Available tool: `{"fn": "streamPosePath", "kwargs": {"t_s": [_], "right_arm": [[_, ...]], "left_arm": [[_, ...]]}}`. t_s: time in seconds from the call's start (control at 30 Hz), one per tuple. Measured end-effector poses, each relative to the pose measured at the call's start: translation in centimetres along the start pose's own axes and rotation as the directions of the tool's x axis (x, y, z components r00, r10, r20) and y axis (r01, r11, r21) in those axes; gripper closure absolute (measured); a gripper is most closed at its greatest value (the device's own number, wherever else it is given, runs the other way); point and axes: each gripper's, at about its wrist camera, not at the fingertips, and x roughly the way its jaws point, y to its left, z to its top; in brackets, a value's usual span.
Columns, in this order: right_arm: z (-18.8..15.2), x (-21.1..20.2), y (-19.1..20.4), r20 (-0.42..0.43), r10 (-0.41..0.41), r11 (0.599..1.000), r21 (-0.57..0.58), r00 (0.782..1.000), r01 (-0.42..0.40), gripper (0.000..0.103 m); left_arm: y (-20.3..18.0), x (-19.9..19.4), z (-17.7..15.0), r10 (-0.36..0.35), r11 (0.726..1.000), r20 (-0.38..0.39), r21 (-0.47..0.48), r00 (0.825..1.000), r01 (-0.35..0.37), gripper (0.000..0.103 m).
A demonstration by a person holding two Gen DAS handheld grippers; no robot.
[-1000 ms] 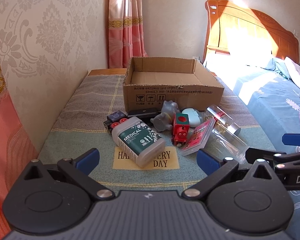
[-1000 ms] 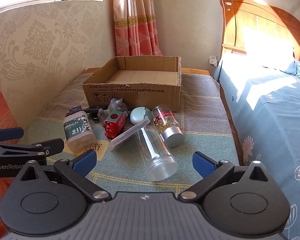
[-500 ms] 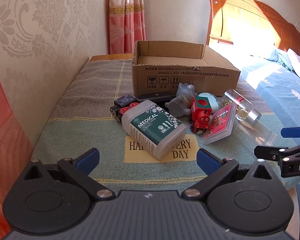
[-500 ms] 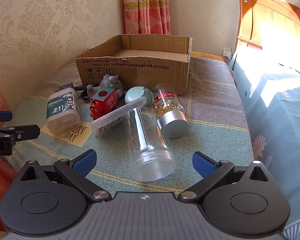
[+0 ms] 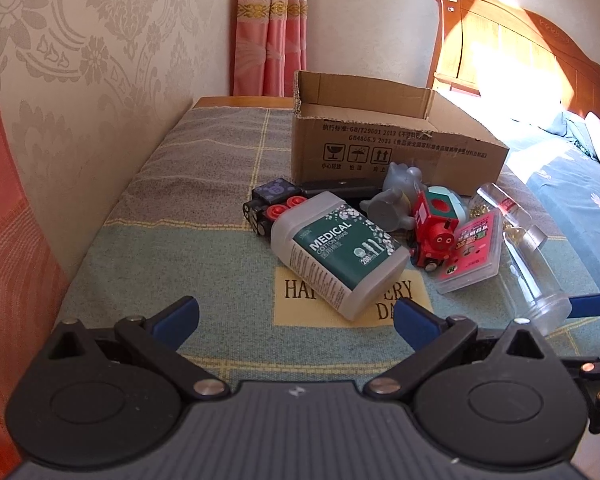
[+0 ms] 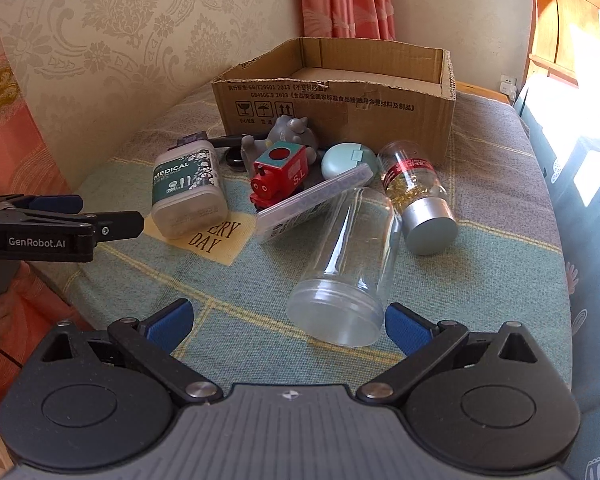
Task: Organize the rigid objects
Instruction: 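Move right gripper to the clear plastic jar while left gripper approaches the white MEDICAL bottle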
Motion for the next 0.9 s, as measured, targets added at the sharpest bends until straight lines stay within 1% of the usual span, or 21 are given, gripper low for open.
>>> {"fn": "streamPosePath", "kwargs": {"t_s": [0.17, 0.23, 0.3, 0.37, 0.43, 0.47, 0.53, 0.57, 0.67, 0.73, 0.8, 0.9], "right_arm": [[0.1, 0.6, 1.7, -0.028, 0.103, 0.995, -0.009, 0.994, -0.103, 0.000], [0.4, 0.9, 2.1, -0.040, 0.108, 0.994, -0.018, 0.993, -0.109, 0.000], [0.6, 0.5, 2.2, -0.031, 0.080, 0.996, -0.043, 0.996, -0.081, 0.000], [1.0, -0.4, 1.9, -0.001, 0.043, 0.997, -0.067, 0.999, -0.043, 0.000], [1.7, -1.2, 1.1, 0.049, -0.008, 0.996, -0.088, 0.999, 0.013, 0.000], [2.2, -1.3, 0.5, 0.075, -0.047, 0.994, -0.093, 0.996, 0.054, 0.000], [3.0, -1.0, -0.7, 0.099, -0.097, 0.991, -0.081, 0.990, 0.105, 0.000], [3.4, -0.6, -1.5, 0.095, -0.104, 0.992, -0.063, 0.990, 0.111, 0.000], [3.5, 1.0, -3.6, 0.027, -0.087, 0.996, 0.011, 0.996, 0.087, 0.000], [2.9, 1.2, -3.9, -0.008, -0.035, 0.998, 0.044, 0.999, 0.035, 0.000], [1.9, 0.9, -3.3, -0.022, 0.007, 0.999, 0.034, 1.000, -0.006, 0.000], [0.6, 0.7, -2.4, -0.049, 0.005, 1.000, -0.008, 0.999, -0.005, 0.000]], "left_arm": [[0.2, -0.1, 0.0, -0.004, 1.000, 0.005, -0.001, 1.000, 0.004, 0.001], [0.3, -0.1, 0.0, -0.002, 1.000, 0.009, -0.003, 1.000, 0.002, 0.000], [0.4, -0.2, 0.0, 0.001, 1.000, 0.014, -0.001, 1.000, -0.001, 0.001], [0.5, -0.1, -0.1, -0.003, 1.000, 0.020, 0.005, 1.000, 0.003, 0.001], [0.6, -0.1, -0.2, -0.019, 1.000, 0.021, 0.004, 1.000, 0.019, 0.001], [0.7, 0.0, -0.2, -0.028, 1.000, 0.018, 0.001, 0.999, 0.028, 0.001], [0.7, 0.0, -0.2, -0.040, 0.999, 0.014, -0.002, 0.999, 0.040, 0.001], [0.6, 0.0, -0.2, -0.043, 0.999, 0.012, 0.001, 0.999, 0.043, 0.001], [0.3, -0.1, -0.2, -0.050, 0.999, 0.011, 0.020, 0.999, 0.050, 0.001], [0.2, -0.1, -0.3, -0.057, 0.998, 0.007, 0.036, 0.998, 0.057, 0.001], [0.0, 0.2, -0.4, -0.065, 0.997, -0.001, 0.050, 0.998, 0.065, 0.001], [-0.3, 0.6, -0.4, -0.070, 0.995, -0.017, 0.070, 0.997, 0.071, 0.001]]}}
